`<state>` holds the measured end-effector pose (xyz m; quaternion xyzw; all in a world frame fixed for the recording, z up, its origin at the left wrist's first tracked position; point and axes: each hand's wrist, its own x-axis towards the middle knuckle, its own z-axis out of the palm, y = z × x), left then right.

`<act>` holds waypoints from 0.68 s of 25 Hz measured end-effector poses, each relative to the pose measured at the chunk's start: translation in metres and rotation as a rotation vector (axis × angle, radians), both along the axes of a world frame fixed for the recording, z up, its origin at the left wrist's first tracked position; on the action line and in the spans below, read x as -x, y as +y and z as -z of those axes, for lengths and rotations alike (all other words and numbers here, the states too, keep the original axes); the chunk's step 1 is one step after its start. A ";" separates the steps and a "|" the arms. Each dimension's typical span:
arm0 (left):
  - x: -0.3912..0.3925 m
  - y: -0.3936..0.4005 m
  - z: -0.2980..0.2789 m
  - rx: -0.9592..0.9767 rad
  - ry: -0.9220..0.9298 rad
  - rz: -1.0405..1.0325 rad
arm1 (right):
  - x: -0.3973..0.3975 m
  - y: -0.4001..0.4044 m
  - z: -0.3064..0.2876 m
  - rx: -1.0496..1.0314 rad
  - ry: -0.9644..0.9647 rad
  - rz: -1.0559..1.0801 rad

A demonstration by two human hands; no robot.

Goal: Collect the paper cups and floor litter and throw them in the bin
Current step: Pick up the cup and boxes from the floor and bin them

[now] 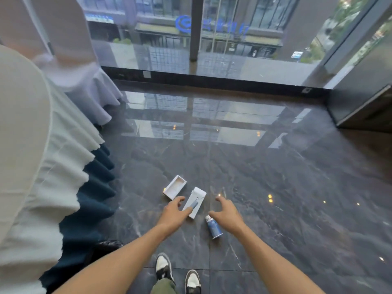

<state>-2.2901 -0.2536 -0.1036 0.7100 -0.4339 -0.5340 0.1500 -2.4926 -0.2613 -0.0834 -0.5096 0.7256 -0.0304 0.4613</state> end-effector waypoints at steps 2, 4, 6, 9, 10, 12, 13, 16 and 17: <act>0.014 -0.025 0.006 0.065 0.000 0.077 | 0.018 -0.011 0.009 0.017 0.062 0.012; 0.025 -0.045 0.018 0.086 -0.024 0.153 | 0.031 -0.018 0.020 0.008 0.123 0.006; 0.030 -0.065 0.038 0.074 -0.038 0.212 | 0.042 -0.026 0.036 0.004 0.166 0.010; 0.035 -0.093 0.070 0.035 -0.073 0.267 | 0.053 -0.047 0.067 -0.015 0.203 0.025; 0.038 -0.100 0.081 0.024 -0.088 0.287 | 0.057 -0.052 0.080 -0.025 0.208 0.029; 0.043 -0.110 0.102 0.003 -0.103 0.321 | 0.062 -0.060 0.103 -0.049 0.213 0.025; 0.048 -0.117 0.116 -0.014 -0.105 0.331 | 0.065 -0.064 0.120 -0.069 0.208 0.031; 0.067 -0.136 0.175 -0.024 -0.110 0.342 | 0.082 -0.083 0.188 -0.098 0.184 0.041; 0.073 -0.140 0.197 -0.018 -0.113 0.350 | 0.087 -0.087 0.212 -0.116 0.177 0.043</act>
